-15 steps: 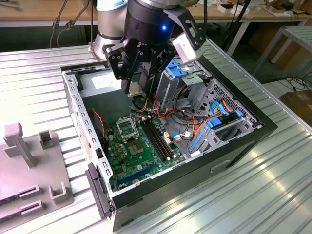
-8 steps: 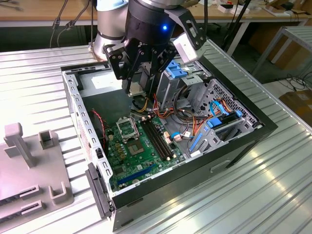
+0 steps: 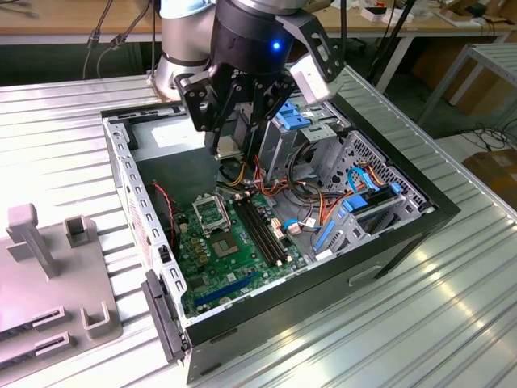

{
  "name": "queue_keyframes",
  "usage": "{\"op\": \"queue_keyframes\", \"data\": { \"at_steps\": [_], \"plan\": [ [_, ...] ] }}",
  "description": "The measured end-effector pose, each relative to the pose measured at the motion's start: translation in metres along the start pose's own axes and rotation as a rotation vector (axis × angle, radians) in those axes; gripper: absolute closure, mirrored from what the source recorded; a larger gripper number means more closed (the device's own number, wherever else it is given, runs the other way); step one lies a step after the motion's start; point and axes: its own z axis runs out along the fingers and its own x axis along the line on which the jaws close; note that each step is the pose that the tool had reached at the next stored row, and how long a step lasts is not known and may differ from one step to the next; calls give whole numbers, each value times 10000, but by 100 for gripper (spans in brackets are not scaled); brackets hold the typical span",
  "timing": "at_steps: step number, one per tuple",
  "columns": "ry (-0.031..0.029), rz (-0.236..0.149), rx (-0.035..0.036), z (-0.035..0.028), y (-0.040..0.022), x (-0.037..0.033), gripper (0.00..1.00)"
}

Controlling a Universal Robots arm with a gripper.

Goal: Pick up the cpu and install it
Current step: 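Place the cpu into insertion slot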

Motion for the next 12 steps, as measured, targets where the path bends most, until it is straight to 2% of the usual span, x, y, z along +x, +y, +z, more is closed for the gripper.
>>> {"op": "queue_keyframes", "data": {
  "at_steps": [8, 12],
  "plan": [
    [1, 1, 8, 0, -1, 0, 55],
    [1, 0, 8, 2, -26, 1, 55]
  ]
}}
